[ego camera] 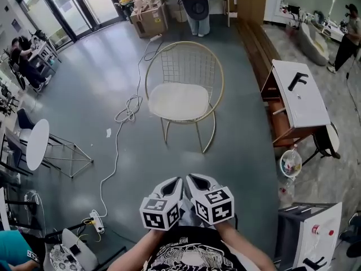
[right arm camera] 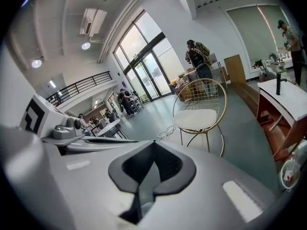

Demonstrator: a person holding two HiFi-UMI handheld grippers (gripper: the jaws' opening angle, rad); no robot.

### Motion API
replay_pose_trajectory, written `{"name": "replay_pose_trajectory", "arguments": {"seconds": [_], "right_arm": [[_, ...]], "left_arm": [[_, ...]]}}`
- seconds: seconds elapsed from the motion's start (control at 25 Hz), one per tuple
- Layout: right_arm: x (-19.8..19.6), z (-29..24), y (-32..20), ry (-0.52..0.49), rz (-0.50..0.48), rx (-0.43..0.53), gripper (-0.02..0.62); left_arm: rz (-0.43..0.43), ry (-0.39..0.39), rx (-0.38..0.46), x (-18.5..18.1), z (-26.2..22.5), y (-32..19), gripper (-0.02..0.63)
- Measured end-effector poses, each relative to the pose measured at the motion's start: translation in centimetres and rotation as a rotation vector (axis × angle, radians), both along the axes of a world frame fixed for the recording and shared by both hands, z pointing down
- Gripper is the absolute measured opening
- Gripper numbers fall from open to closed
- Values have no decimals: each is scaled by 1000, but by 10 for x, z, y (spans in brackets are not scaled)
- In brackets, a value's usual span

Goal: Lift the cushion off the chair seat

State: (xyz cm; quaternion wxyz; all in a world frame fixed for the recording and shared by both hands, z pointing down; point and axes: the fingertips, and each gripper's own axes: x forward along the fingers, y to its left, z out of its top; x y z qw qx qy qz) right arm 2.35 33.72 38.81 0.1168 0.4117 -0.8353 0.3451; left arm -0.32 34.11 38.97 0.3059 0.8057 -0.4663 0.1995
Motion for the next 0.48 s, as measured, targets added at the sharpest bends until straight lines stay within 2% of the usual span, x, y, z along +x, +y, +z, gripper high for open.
{"name": "replay_pose_trajectory", "arguments": {"seconds": [0.48], "right_arm": [[-40,12,-106,70,36,-40,-2]], "left_arm": [[8,78,-34,-47,15,-114,-11]]}}
